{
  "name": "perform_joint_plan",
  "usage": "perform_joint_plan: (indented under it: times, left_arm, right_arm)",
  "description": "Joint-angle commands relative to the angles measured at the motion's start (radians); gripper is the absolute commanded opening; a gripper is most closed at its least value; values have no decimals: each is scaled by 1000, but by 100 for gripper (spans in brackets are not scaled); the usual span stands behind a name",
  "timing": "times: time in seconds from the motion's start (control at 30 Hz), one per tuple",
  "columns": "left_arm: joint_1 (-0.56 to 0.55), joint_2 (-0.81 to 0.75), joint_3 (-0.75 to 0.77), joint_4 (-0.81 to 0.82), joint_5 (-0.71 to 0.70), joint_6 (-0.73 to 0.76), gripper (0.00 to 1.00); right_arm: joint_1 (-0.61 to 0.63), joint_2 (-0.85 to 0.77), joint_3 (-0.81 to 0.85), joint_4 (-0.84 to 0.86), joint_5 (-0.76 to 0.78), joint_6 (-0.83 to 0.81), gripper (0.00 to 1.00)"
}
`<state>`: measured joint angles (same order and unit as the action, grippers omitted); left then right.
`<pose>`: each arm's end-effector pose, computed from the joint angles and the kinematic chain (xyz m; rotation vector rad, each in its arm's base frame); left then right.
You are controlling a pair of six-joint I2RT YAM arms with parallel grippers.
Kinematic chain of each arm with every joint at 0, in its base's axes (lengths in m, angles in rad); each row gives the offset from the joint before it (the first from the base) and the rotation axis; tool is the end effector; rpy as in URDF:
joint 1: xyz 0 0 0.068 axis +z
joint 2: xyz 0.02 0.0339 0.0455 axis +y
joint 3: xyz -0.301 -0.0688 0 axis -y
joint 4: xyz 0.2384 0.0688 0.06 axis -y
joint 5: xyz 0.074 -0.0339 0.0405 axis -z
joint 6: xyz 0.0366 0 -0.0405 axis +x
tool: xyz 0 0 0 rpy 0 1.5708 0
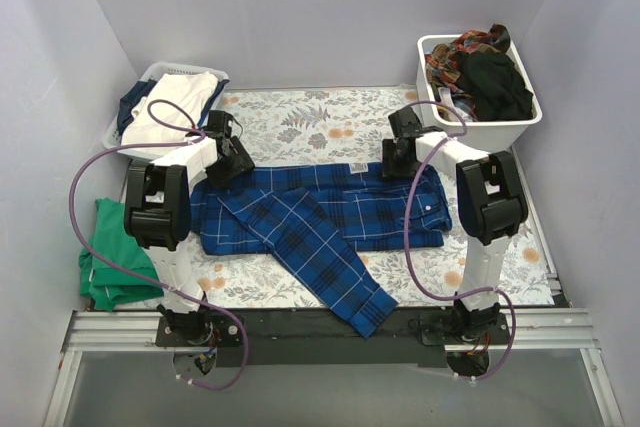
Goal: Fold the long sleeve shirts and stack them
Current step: Fold the shirt
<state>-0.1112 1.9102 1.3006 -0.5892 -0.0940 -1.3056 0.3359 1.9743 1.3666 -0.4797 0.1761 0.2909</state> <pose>0.3881 -0.0399 0.2071 -1.5886 2.2921 -0.2418 0.3980 0.1322 0.2060 -0.0019 2.6297 -0.0210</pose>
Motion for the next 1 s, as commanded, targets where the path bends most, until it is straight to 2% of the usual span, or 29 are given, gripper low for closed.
perform_joint_plan:
  times: [0.0, 0.27, 0.4, 0.63, 0.73, 0.97]
  left_arm:
    - [15, 35, -12, -47, -113, 16, 69]
    - [19, 26, 11, -35, -59, 29, 69]
    - [18, -37, 17, 9, 10, 57, 69]
    - [16, -160, 22, 8, 34, 69, 71]
    - [15, -194, -4, 5, 42, 71, 71]
    - [15, -218, -53, 8, 56, 68, 72]
  right_arm:
    - [-67, -41, -89, -23, 37, 17, 61]
    - [-107, -106, -112, -34, 78, 25, 61]
    - [-78, -217, -97, -19, 99, -16, 62]
    - [81, -435, -98, -10, 125, -136, 63]
    - [159, -532, -181, -11, 115, -162, 64]
    - [322, -729, -362, -76, -12, -134, 64]
